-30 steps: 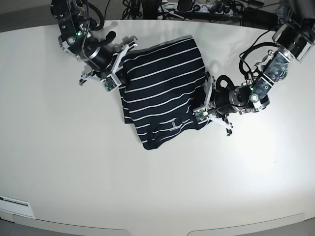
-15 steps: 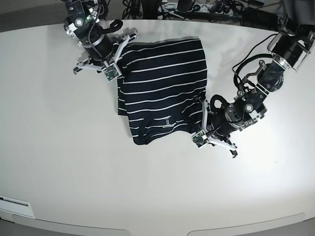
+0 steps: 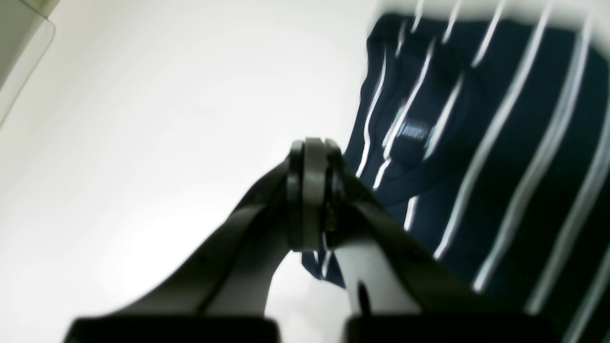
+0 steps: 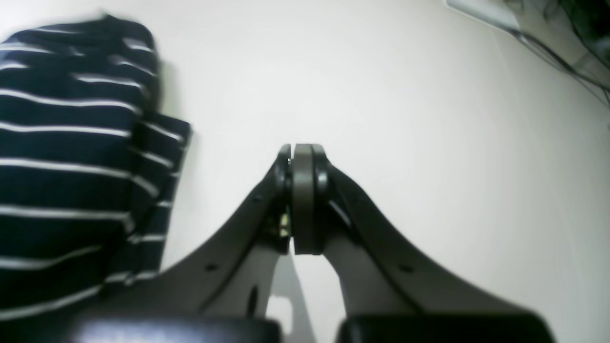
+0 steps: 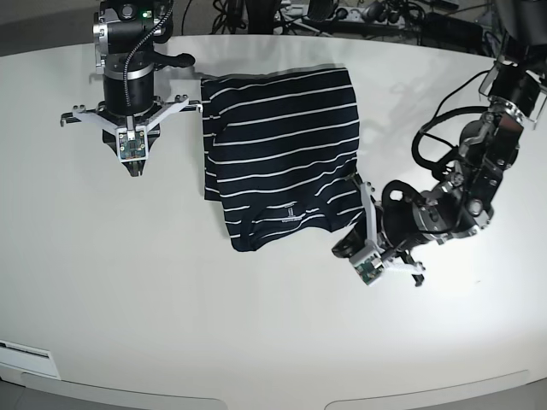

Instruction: Fold the T-shirt properly

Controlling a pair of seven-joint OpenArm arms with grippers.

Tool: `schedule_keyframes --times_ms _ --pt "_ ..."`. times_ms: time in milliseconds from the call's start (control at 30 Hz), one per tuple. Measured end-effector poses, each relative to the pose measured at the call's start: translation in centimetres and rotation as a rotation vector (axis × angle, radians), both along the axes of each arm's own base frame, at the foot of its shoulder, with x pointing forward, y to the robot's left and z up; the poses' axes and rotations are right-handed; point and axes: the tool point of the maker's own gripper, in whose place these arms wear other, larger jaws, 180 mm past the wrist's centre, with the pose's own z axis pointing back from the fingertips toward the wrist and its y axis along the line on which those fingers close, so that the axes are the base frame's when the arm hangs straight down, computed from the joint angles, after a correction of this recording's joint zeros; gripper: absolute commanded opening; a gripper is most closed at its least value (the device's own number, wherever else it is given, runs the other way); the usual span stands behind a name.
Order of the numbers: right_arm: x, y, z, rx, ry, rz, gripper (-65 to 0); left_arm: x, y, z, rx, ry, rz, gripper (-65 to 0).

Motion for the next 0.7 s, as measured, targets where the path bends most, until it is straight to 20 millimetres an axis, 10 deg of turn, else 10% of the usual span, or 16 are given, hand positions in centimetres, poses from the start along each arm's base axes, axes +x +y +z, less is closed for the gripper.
schedule_keyframes --times_ms 200,433,700 --pt "-1.0 4.0 -1.1 0.189 0.064 0.211 -65.0 -4.6 0.2 3.7 -0.275 0.098 -0.115 -65.0" --pt "-2.2 8.5 2.9 0.409 -0.036 0.629 -65.0 -8.5 3.0 5.2 -0.407 0.135 -0.088 -65.0" --pt "-4.8 5.9 4.3 0.597 0.027 0.686 -65.0 -12.9 5.4 4.1 -0.387 0.201 -0.007 -65.0"
